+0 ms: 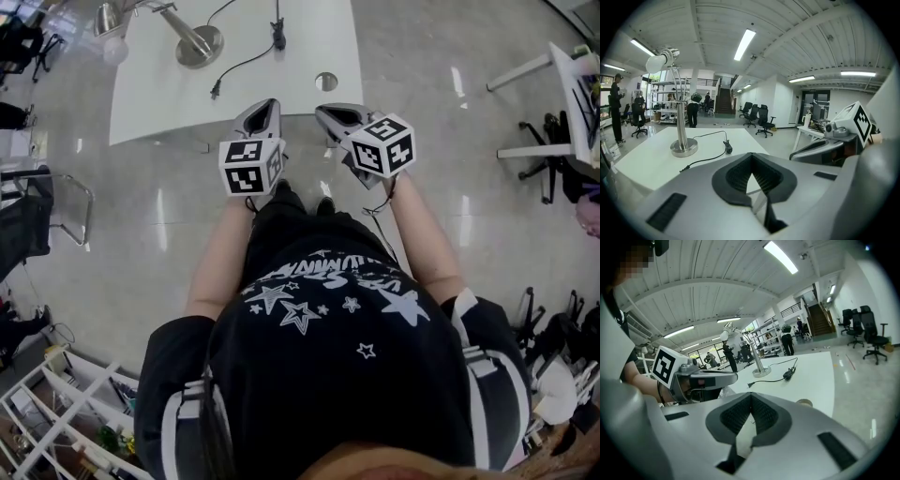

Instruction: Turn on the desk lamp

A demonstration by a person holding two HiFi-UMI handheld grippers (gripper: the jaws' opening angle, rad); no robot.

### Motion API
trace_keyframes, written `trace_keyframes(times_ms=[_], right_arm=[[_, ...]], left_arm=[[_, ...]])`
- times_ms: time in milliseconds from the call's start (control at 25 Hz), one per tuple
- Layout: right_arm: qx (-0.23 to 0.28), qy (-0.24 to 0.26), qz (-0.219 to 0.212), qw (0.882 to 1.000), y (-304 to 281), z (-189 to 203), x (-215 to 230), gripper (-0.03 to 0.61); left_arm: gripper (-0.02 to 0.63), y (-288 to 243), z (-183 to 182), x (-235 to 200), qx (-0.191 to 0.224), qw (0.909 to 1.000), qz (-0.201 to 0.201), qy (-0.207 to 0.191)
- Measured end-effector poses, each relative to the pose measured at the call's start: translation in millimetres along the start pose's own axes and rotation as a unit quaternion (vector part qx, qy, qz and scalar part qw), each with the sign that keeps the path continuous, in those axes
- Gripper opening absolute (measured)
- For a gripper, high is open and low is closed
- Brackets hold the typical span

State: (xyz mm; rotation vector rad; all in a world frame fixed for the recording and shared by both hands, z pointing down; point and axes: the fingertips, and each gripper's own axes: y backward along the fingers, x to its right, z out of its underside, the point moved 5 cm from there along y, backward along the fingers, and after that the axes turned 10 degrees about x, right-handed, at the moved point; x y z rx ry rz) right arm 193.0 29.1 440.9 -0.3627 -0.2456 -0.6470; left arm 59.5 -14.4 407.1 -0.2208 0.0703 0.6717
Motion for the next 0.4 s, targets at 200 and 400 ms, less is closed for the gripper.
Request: trace_keyframes(times_ms=[200, 400], right_arm=[[0.01, 0.002, 0.025, 1.0, 0.1, -4.8, 0.5, 0.005], [0.025, -0.006, 0.053, 0.998, -7.1, -15.0, 3.8, 0.005]], left_arm=[[0.009, -0.9, 2.2, -1.9, -0.004, 0.9999, 0.013, 0.006], [0.009, -3.5, -6.1, -17.8, -0.002, 0.9997, 0.022, 0.008]])
